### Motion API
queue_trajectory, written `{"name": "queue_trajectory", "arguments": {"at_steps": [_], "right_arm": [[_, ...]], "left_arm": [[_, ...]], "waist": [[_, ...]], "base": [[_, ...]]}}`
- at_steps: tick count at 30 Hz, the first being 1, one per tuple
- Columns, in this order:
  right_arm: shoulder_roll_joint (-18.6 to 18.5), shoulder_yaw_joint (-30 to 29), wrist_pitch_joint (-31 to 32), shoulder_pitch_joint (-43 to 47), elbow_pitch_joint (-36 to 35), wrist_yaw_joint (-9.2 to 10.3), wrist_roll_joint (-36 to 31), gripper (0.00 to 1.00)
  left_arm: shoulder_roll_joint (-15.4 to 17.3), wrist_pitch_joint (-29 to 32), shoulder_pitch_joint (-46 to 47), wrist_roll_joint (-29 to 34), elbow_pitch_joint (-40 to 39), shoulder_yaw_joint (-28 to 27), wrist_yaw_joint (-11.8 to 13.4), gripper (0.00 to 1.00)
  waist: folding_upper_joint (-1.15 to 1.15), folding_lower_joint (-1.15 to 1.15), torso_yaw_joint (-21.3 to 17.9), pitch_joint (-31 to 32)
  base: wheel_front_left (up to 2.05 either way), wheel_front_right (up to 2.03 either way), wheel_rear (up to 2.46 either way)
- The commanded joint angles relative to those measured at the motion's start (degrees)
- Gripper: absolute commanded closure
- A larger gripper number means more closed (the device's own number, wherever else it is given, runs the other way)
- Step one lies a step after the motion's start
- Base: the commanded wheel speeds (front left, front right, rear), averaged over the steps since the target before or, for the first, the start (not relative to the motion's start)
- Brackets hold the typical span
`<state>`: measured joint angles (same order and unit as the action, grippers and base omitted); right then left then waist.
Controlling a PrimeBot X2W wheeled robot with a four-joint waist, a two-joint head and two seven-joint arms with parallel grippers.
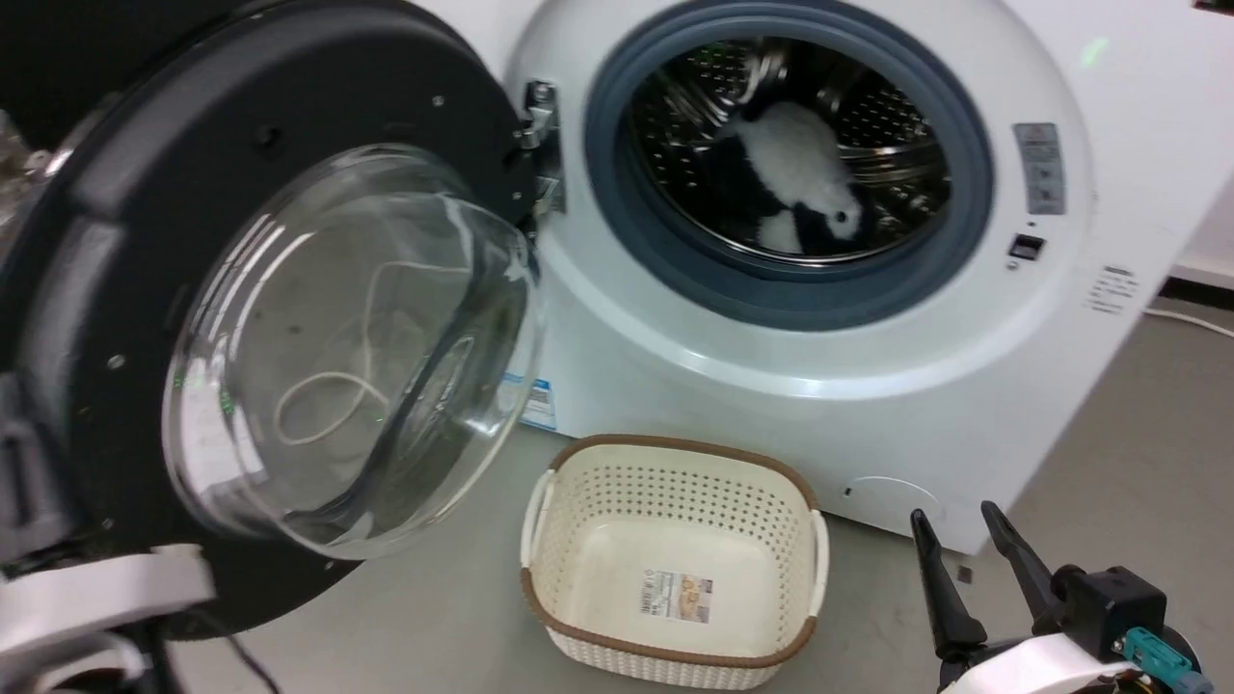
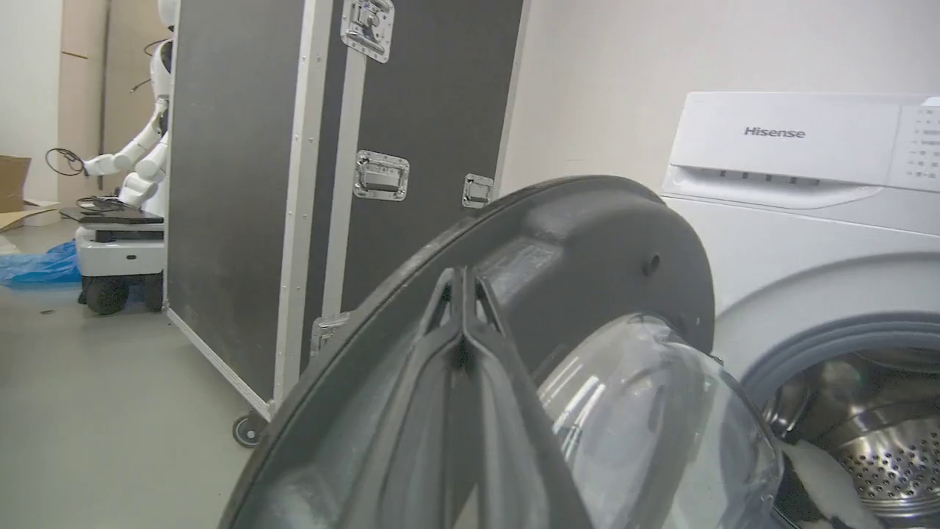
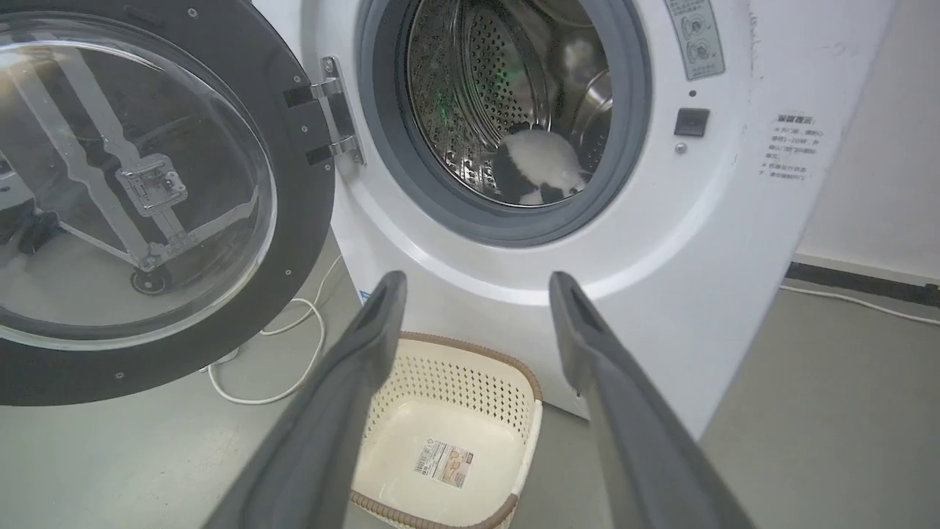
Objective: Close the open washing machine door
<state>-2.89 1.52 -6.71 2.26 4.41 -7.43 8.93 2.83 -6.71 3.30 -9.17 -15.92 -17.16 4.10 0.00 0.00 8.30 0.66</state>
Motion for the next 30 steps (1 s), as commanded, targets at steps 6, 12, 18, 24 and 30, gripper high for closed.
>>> {"name": "queue_trajectory", "arguments": {"at_steps": [6, 12, 18, 24, 30], "right_arm": [[0.01, 0.09, -1.11, 1.11, 0.34, -0.03, 1.25, 0.0], [0.01, -0.84, -0.72, -0.13, -1.03, -0.04, 0.61, 0.0], [0.01, -1.18, -0.53, -0.36, -1.76, -0.04, 0.72, 0.0], [0.01, -1.12, -1.26, -0.38, -1.25, -0.04, 2.01, 0.0], [0.01, -2.23, -3.1, 0.0, 0.7, -0.04, 3.92, 0.0]], "left_arm": [[0.85, -1.17, 2.77, -2.71, 5.21, -8.67, -1.13, 1.0], [6.69, 1.77, 7.13, -8.04, 18.73, -13.45, -2.27, 1.0], [10.35, 9.46, 9.57, -12.5, 25.92, -12.64, -5.67, 1.0], [10.36, 20.1, 8.4, -18.31, 26.98, -9.3, -8.62, 1.0], [9.13, 28.74, 1.19, -26.3, 17.28, -2.12, -9.6, 1.0]], "waist": [[0.0, 0.0, 3.16, -0.82], [0.0, 0.0, 4.2, -5.02], [0.0, 0.0, 4.89, -6.89], [0.0, 0.0, 6.1, -6.25], [0.0, 0.0, 8.39, -3.73]], "base": [[0.0, 0.0, 0.0], [0.0, 0.0, 0.0], [0.0, 0.0, 0.0], [0.0, 0.0, 0.0], [0.0, 0.0, 0.0]]}}
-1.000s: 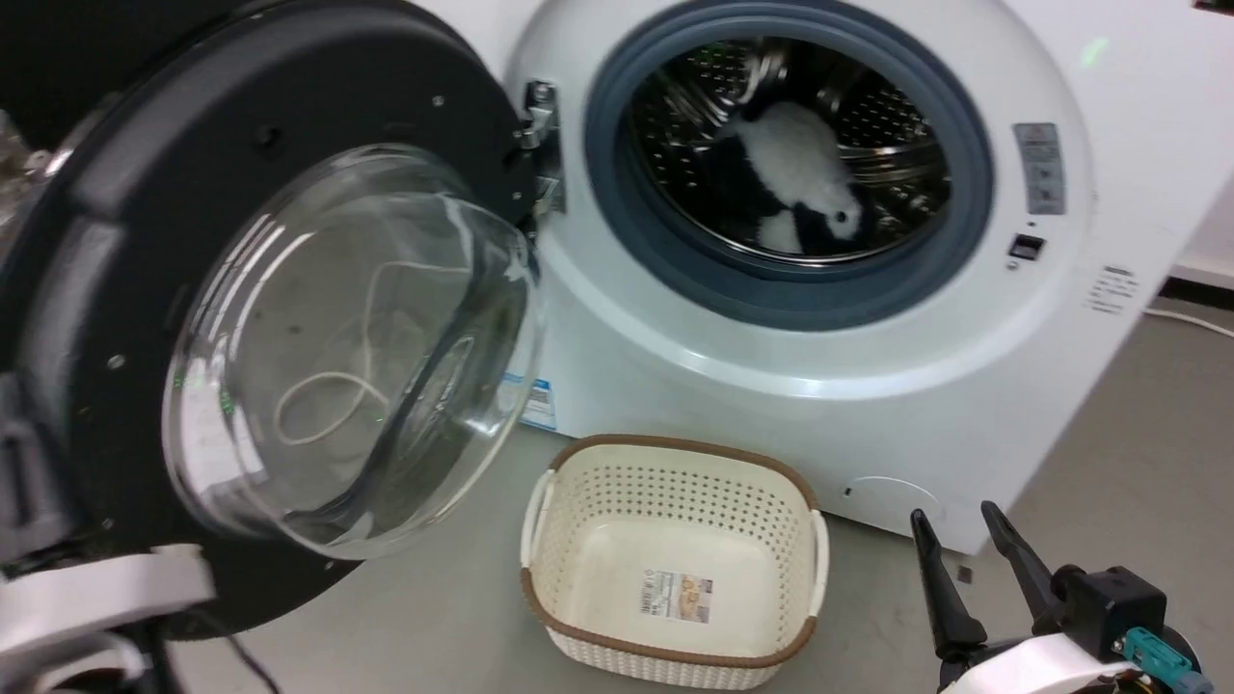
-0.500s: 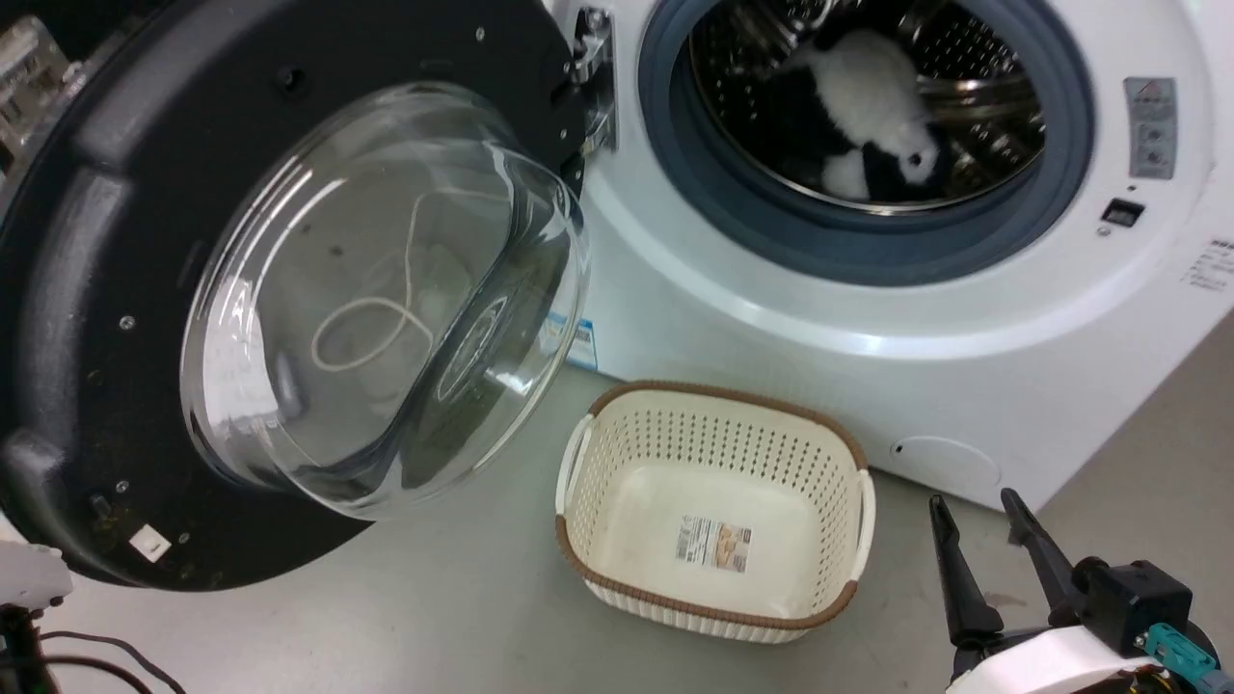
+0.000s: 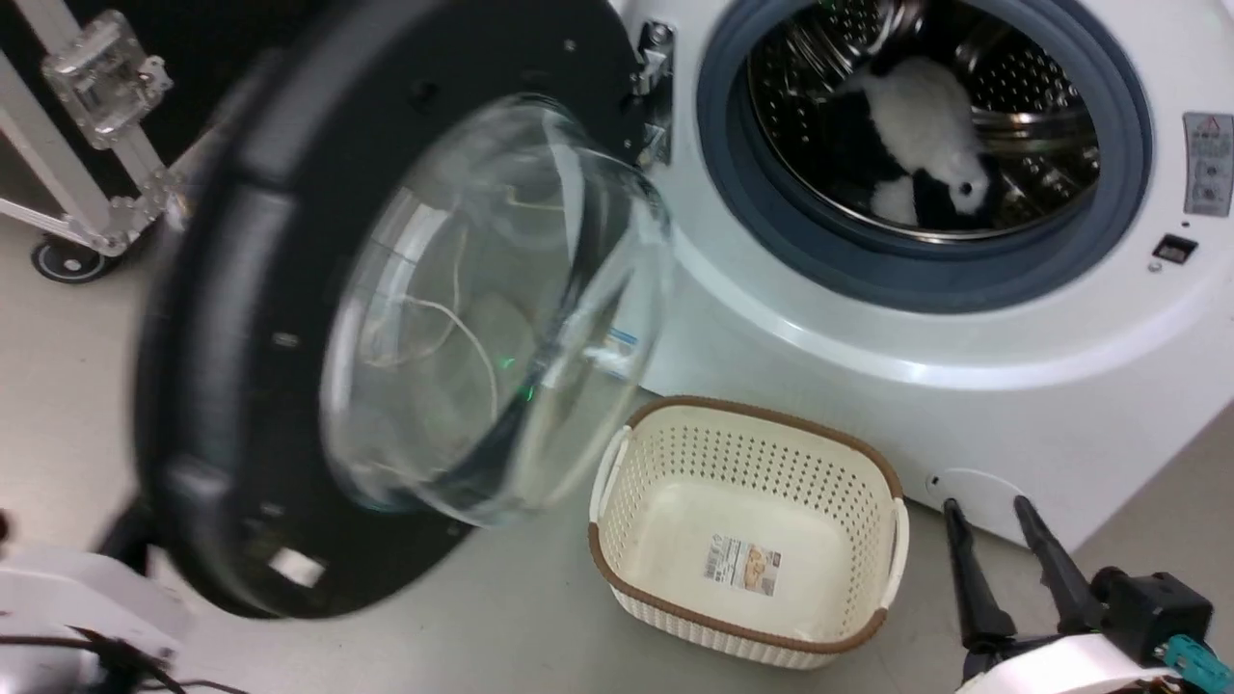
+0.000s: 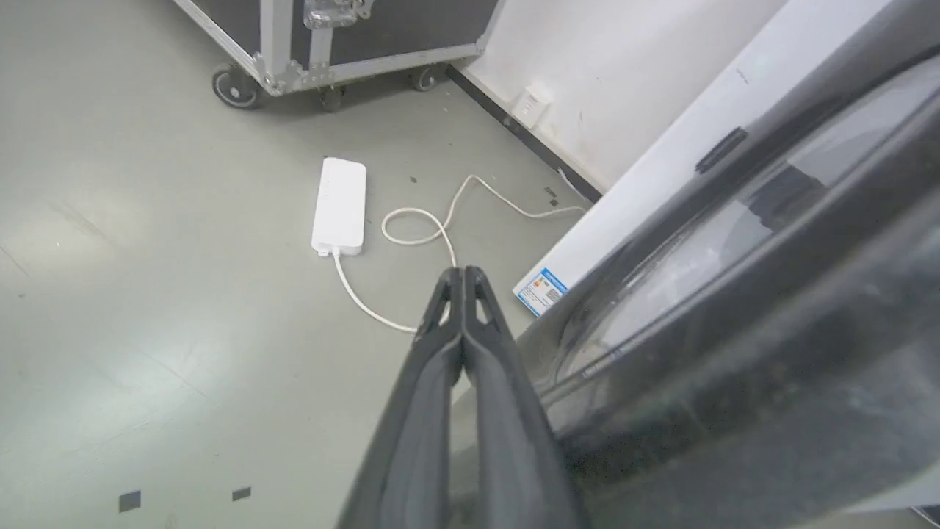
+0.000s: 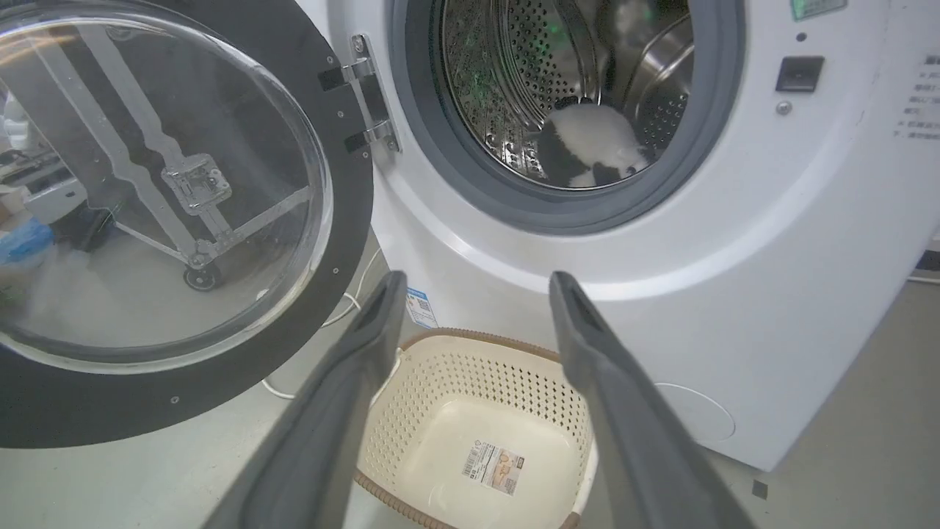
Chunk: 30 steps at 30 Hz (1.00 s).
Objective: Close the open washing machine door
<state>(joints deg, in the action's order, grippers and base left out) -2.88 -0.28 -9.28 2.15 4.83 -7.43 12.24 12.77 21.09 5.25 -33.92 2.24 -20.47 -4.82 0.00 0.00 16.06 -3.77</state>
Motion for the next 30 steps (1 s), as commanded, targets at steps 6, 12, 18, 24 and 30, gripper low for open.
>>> {"name": "queue_trajectory", "arguments": {"at_steps": [6, 12, 18, 24, 30], "right_arm": [[0.0, -3.99, -1.97, 0.5, 1.7, -0.05, 1.56, 0.0], [0.0, -7.06, -2.96, 0.52, 2.92, -0.05, 2.6, 0.0], [0.01, -10.02, -4.02, 0.5, 3.61, -0.05, 3.37, 0.0], [0.01, -11.25, -4.67, 0.08, 4.08, -0.05, 4.15, 0.0], [0.01, -12.11, -5.64, -1.49, 4.05, -0.06, 5.45, 0.0]], "left_arm": [[-2.53, 8.84, -7.37, -5.04, -11.09, 11.34, -1.07, 1.0], [-2.53, 15.05, -10.46, -7.15, -18.33, 21.08, -1.38, 1.0], [-0.84, 17.31, -7.17, -9.93, -23.11, 35.7, -1.82, 1.0], [-0.04, 14.79, -0.54, -11.84, -20.15, 45.08, -2.13, 1.0], [0.32, 3.26, 14.47, -11.93, -8.72, 57.65, -2.63, 1.0]], "waist": [[0.0, 0.0, 1.92, 2.6], [0.0, 0.0, 1.55, 4.02], [0.0, 0.0, -1.46, 4.43], [0.0, 0.0, -5.64, 3.79], [0.0, 0.0, -15.59, 0.45]], "base": [[0.0, 0.0, 0.0], [0.0, 0.0, 0.0], [0.0, 0.0, 0.0], [0.0, 0.0, 0.0], [0.0, 0.0, 0.0]]}}
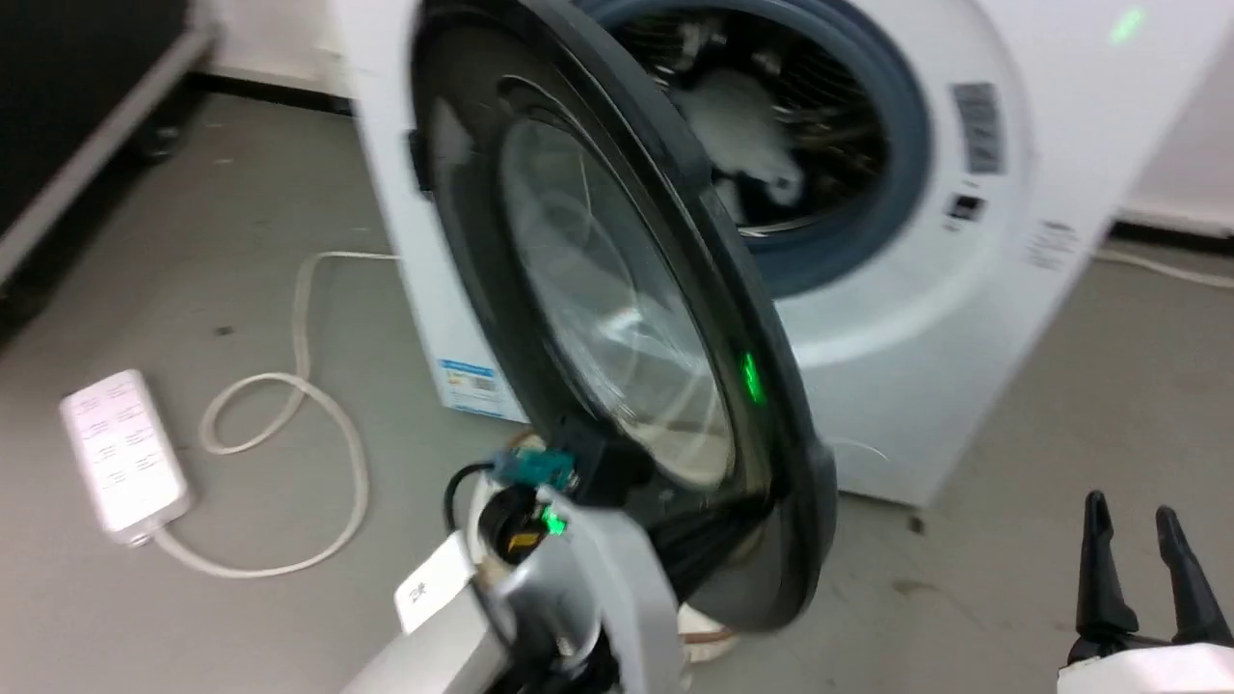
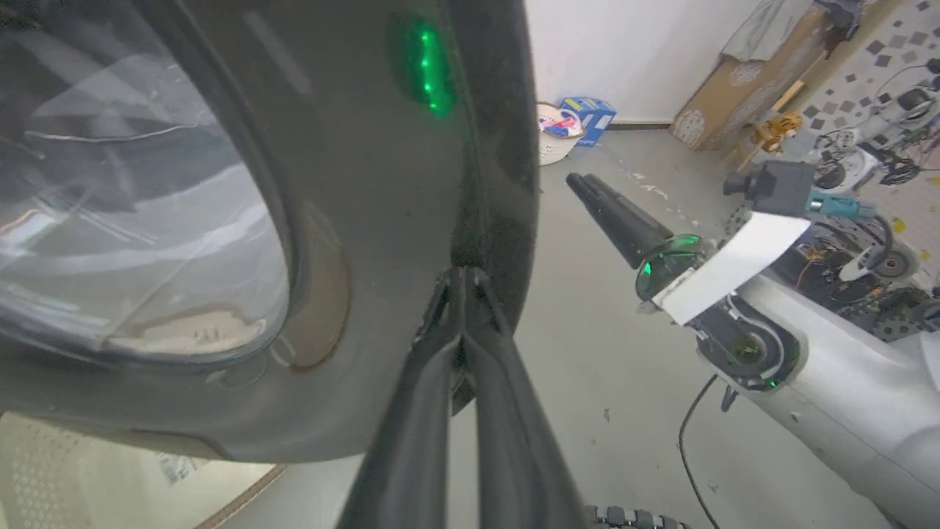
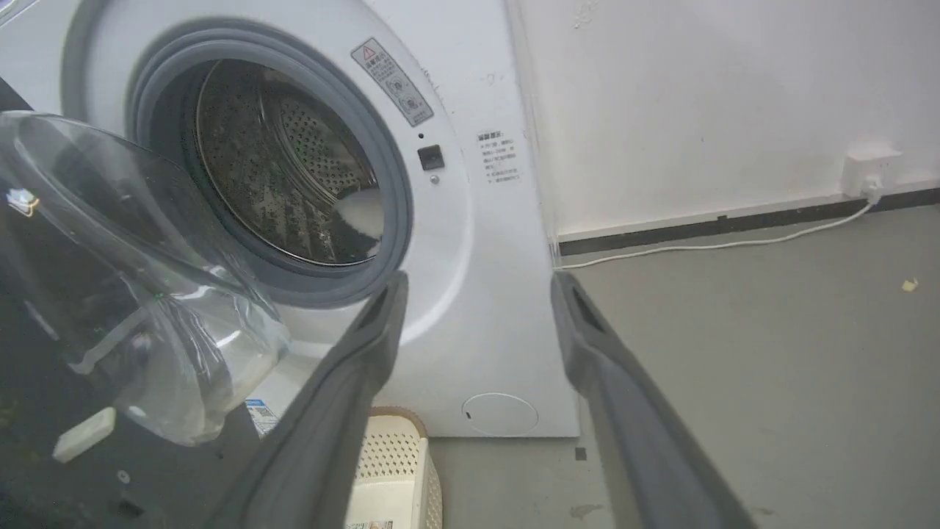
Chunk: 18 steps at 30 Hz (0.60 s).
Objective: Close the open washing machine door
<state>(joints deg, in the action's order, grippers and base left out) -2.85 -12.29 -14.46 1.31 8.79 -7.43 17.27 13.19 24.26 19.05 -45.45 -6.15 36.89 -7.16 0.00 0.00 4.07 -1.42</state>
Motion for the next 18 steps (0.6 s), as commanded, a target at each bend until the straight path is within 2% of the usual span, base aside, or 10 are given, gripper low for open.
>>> {"name": "queue_trajectory", "arguments": {"at_steps": [1, 5, 10, 14, 18], "right_arm": [[-0.03, -0.14, -0.52, -0.86, 0.11, -0.06, 0.62, 0.0], [-0.03, 0.12, -0.53, -1.43, 0.26, -0.06, 1.16, 0.0], [-0.03, 0.45, -0.53, -1.49, 0.37, -0.06, 1.66, 0.0], [-0.03, 0.4, -0.53, -1.31, 0.27, -0.06, 1.78, 0.0], [-0.03, 0.69, -0.53, -0.9, 0.11, -0.06, 1.5, 0.0]], "left_arm": [[-0.26, -1.75, 2.7, -0.17, 1.57, 1.41, -0.33, 1.0], [-1.47, -8.32, 9.62, 0.79, 9.73, 4.9, -0.33, 1.0], [-3.59, -15.83, 16.6, 2.2, 19.63, 6.49, -0.33, 1.0], [-5.05, -22.11, 21.01, 3.42, 25.13, 5.52, -0.33, 1.0], [-5.44, -30.29, 23.88, 4.48, 26.81, 2.09, 0.04, 1.0]], "waist": [[0.0, 0.0, -4.89, -2.29], [0.0, 0.0, -9.53, -3.47], [0.0, 0.0, -12.7, -4.08], [0.0, 0.0, -12.74, -3.79], [0.0, 0.0, -10.96, -2.49]], "base": [[0.0, 0.0, 0.0], [0.0, 0.0, 0.0], [0.0, 0.0, 0.0], [0.0, 0.0, 0.0], [0.0, 0.0, 0.0]]}}
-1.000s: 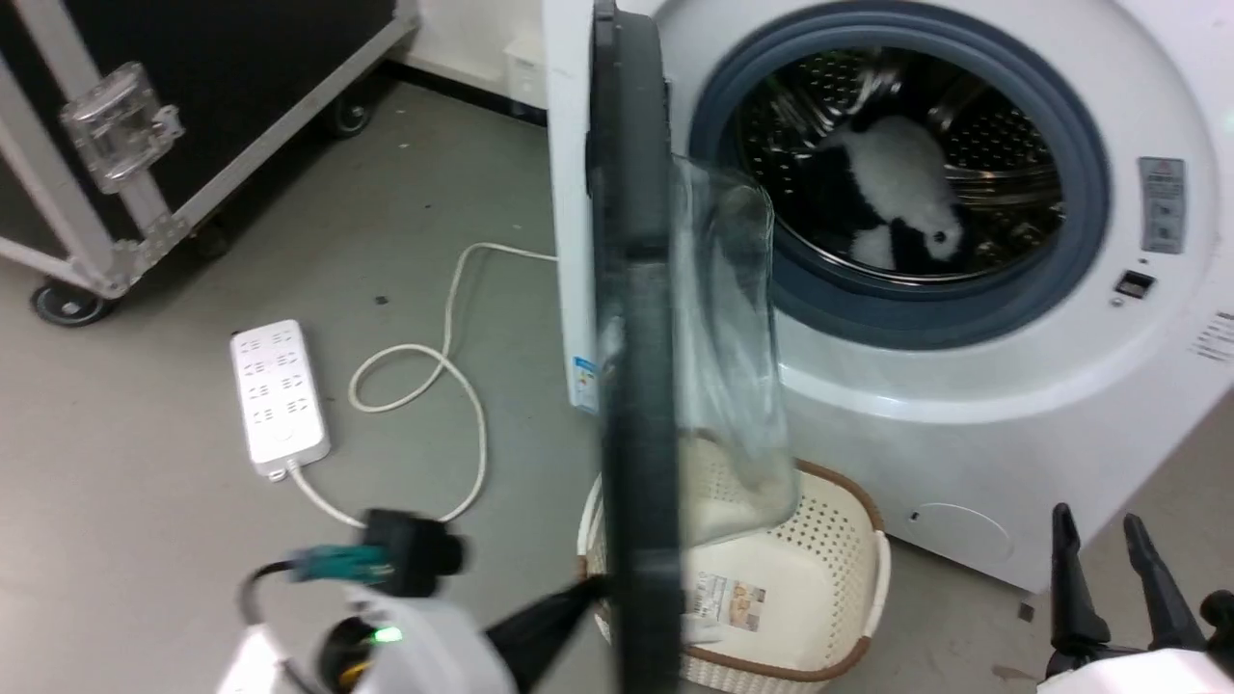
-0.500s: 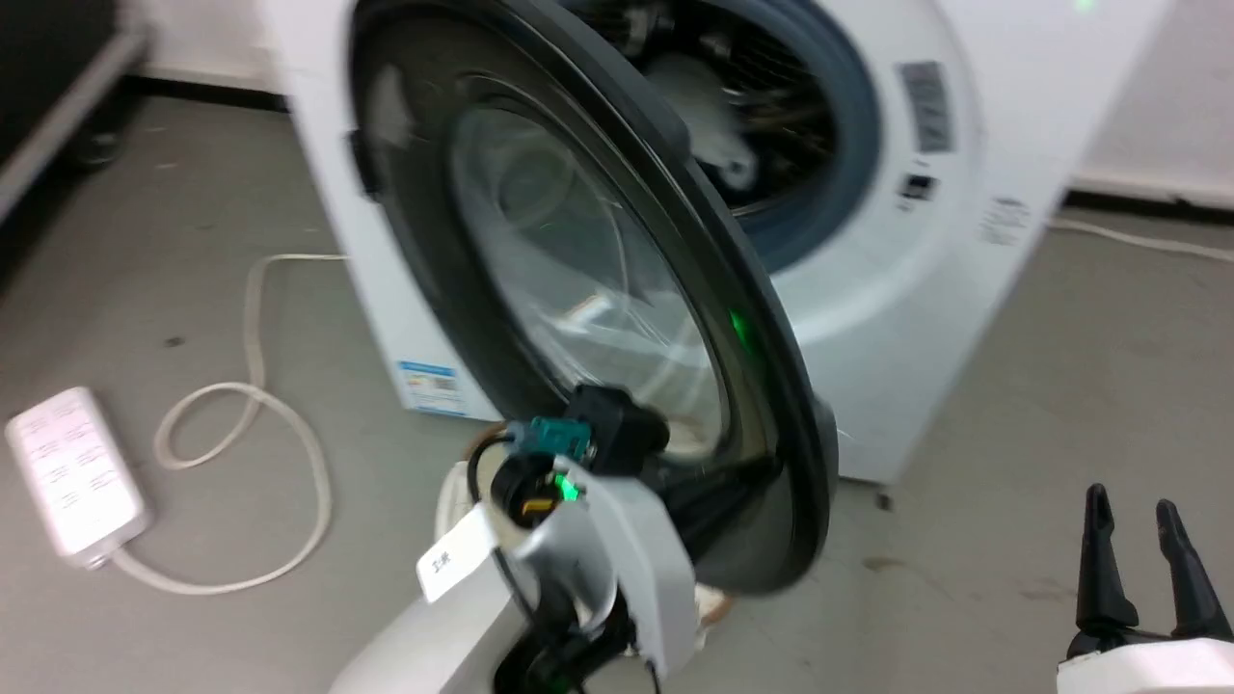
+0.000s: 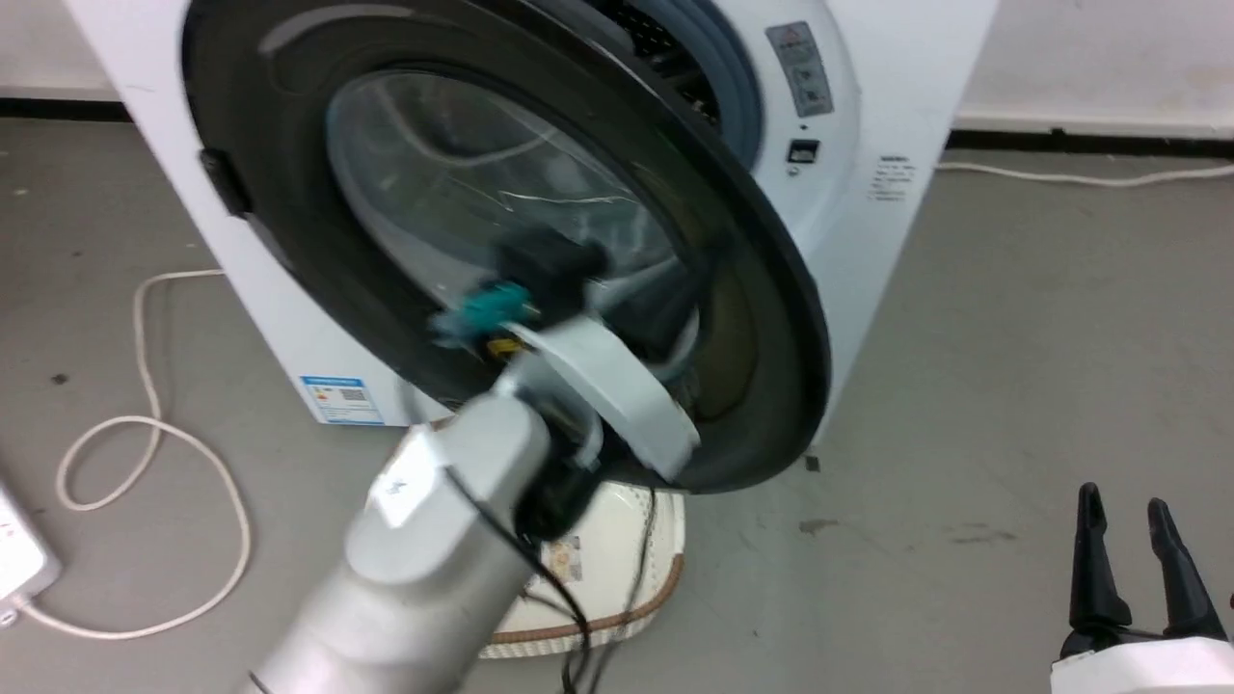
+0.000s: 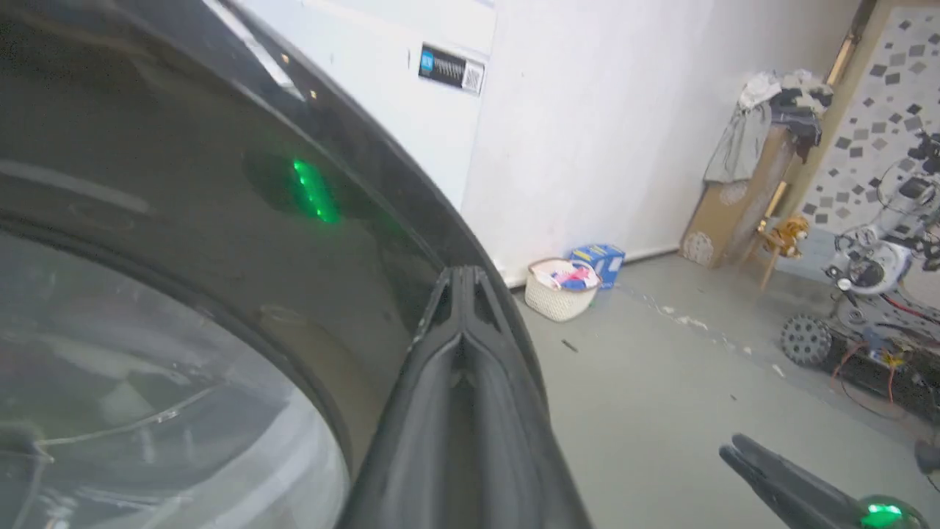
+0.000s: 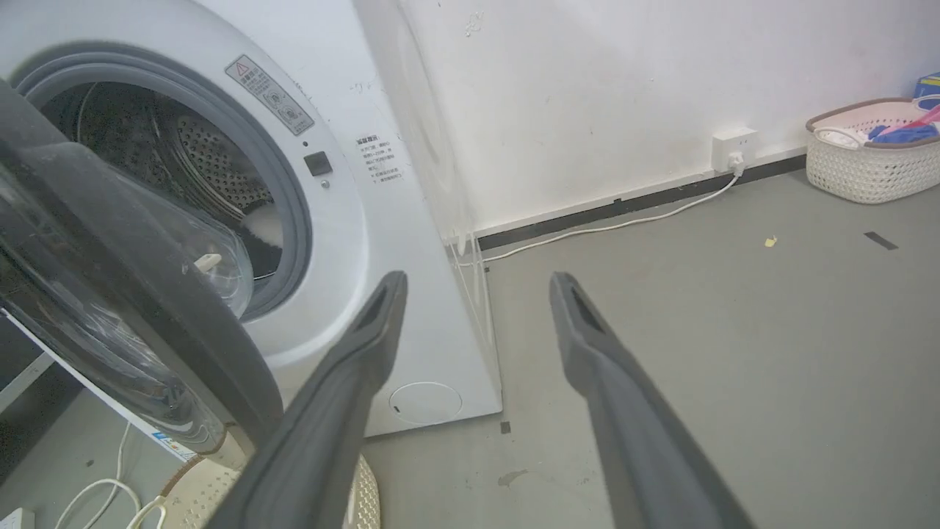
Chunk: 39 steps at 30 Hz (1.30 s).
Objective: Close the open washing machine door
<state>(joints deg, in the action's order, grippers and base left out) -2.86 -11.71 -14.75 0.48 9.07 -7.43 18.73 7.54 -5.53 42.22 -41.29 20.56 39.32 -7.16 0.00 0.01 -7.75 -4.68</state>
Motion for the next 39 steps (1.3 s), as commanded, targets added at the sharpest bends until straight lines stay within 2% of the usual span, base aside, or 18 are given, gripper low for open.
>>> {"name": "queue_trajectory", "arguments": {"at_steps": [1, 4, 8, 11, 14, 17, 19, 26, 27, 28, 29, 39], "right_arm": [[-0.01, 0.27, -0.24, 0.06, -0.19, -0.06, -0.08, 0.0], [-0.01, 0.71, -0.25, 0.28, -0.32, -0.06, -0.3, 0.0], [-0.01, 1.73, -0.25, 0.56, -0.61, -0.06, -0.29, 0.0], [-0.01, 2.21, -0.25, 0.74, -0.74, -0.06, -0.19, 0.0], [-0.01, 2.4, -0.25, 1.17, -0.8, -0.06, -0.18, 0.0], [-0.01, 2.62, -0.25, 1.39, -0.82, -0.06, -0.17, 0.0], [-0.01, 2.87, -0.25, 1.54, -0.81, -0.06, -0.13, 0.0], [-0.01, 3.93, -0.25, 2.42, -0.75, -0.06, 0.25, 0.0], [-0.01, 3.99, -0.25, 2.49, -0.74, -0.06, 0.37, 0.0], [-0.01, 3.99, -0.25, 2.58, -0.72, -0.06, 0.49, 0.0], [-0.01, 4.07, -0.25, 2.66, -0.68, -0.06, 0.57, 0.0], [-0.01, 4.51, -0.25, 2.56, -1.02, -0.06, -0.4, 0.0]], "left_arm": [[0.51, -2.65, 1.21, 0.82, 0.14, -1.46, 0.61, 1.0], [2.54, -7.85, 2.19, 3.82, -0.72, -5.08, 3.44, 1.0], [7.13, -9.38, 0.04, 10.9, -4.05, -10.38, 8.78, 1.0], [9.4, -9.43, -5.44, 15.65, -8.88, -16.8, 13.25, 1.0], [9.88, -9.45, -12.85, 17.23, -12.14, -22.94, 16.04, 1.0], [9.21, -9.45, -20.25, 17.13, -14.06, -28.34, 17.26, 1.0], [8.68, -9.45, -24.77, 17.03, -14.35, -30.42, 16.96, 1.0], [6.54, -9.17, -36.31, 15.1, -10.75, -31.06, 14.22, 1.0], [6.48, -8.82, -37.23, 14.87, -9.98, -30.65, 13.86, 0.95], [6.36, -8.61, -37.9, 14.67, -9.35, -30.37, 13.67, 0.58], [6.29, -8.4, -38.39, 14.59, -8.78, -30.12, 13.6, 0.0], [6.43, -9.05, -38.6, 16.4, -8.82, -29.79, 14.2, 0.0]], "waist": [[0.0, -0.01, 1.33, 1.15], [0.0, -0.01, 2.86, 2.43], [0.0, -0.01, 4.29, 3.56], [0.0, -0.01, 5.04, 4.05], [0.0, -0.01, 5.56, 4.47], [0.0, -0.01, 5.82, 4.71], [0.0, -0.01, 5.89, 4.86], [0.0, -0.01, 6.16, 5.09], [0.0, -0.01, 6.24, 5.06], [0.0, -0.01, 6.37, 5.06], [0.0, -0.01, 6.5, 5.05], [0.0, -0.01, 6.65, 5.17]], "base": [[0.0, 0.0, 0.0], [0.0, 0.0, 0.0], [0.0, 0.0, 0.0], [0.0, 0.0, 0.0], [0.0, 0.0, 0.0], [0.0, 0.0, 0.0], [0.0, 0.0, 0.0], [0.0, 0.0, 0.0], [0.0, 0.0, 0.0], [0.0, 0.0, 0.0], [0.0, 0.0, 0.0], [0.0, 0.0, 0.0]]}}
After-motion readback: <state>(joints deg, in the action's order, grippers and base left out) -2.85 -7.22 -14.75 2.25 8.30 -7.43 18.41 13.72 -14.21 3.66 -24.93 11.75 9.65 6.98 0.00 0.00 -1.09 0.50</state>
